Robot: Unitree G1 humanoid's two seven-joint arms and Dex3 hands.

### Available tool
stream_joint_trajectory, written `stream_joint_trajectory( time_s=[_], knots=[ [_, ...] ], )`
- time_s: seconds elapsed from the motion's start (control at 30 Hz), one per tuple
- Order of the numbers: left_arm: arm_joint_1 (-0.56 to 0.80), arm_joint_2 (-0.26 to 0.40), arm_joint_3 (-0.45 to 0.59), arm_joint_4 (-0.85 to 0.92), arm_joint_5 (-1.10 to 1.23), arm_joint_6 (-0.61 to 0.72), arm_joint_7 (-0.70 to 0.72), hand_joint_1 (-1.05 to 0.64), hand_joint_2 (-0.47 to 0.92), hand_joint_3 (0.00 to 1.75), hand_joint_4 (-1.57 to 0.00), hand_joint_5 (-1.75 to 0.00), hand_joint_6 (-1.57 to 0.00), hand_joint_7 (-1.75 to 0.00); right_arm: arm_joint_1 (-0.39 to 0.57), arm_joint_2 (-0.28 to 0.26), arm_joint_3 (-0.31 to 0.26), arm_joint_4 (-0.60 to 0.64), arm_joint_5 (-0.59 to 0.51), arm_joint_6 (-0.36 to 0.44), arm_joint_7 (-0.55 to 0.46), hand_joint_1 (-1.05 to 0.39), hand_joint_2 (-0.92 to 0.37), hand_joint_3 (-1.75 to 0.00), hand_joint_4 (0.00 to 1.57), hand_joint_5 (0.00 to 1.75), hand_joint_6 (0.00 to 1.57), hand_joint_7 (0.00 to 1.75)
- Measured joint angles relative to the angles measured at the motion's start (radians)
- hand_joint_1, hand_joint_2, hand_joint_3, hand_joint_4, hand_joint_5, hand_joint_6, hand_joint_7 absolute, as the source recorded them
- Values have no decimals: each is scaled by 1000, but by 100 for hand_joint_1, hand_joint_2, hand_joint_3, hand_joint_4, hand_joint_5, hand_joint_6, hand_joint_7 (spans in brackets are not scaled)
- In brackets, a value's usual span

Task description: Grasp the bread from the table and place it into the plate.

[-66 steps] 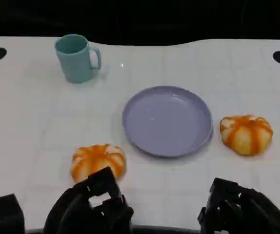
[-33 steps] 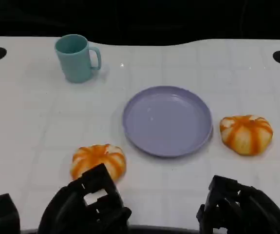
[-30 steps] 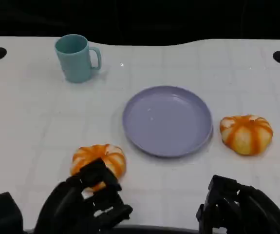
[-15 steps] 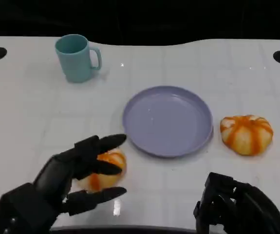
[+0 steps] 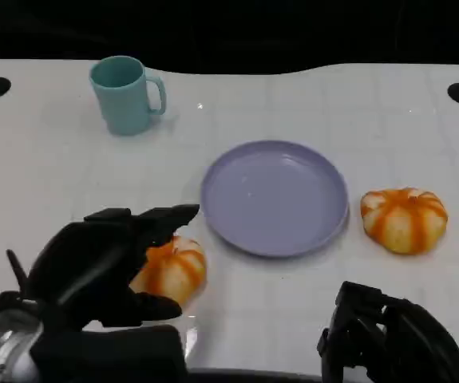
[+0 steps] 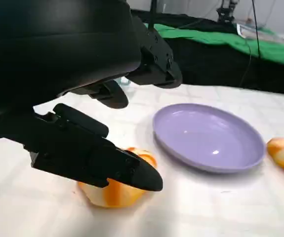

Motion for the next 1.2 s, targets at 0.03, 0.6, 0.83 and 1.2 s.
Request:
stream_joint_trajectory(
  time_s=[0.03, 0.6, 0.83, 1.2],
  knots=[
    [-16, 3, -18, 12, 43, 5, 1, -62, 85, 0, -31, -29, -29, -1, 0, 0, 0, 0, 0, 0, 0, -70, -92, -28, 81, 167, 72, 144],
    [-251, -73, -193, 374, 235, 181, -87, -63, 85, 0, -41, -14, -32, 0, 9, 0, 2, -6, 0, 6, -1, -70, -92, -27, 81, 167, 73, 143],
    [-346, -122, -225, 572, 196, 201, -60, -59, 85, 0, -44, -11, -34, -1, 14, 0, 2, -10, 1, 8, -1, -69, -92, -27, 81, 166, 73, 142],
    [-458, -164, -282, 759, 163, 229, -14, -49, 92, 4, -79, -94, -71, -5, 23, -2, 4, -19, 0, 11, -2, -69, -92, -27, 82, 165, 72, 143]
  ],
)
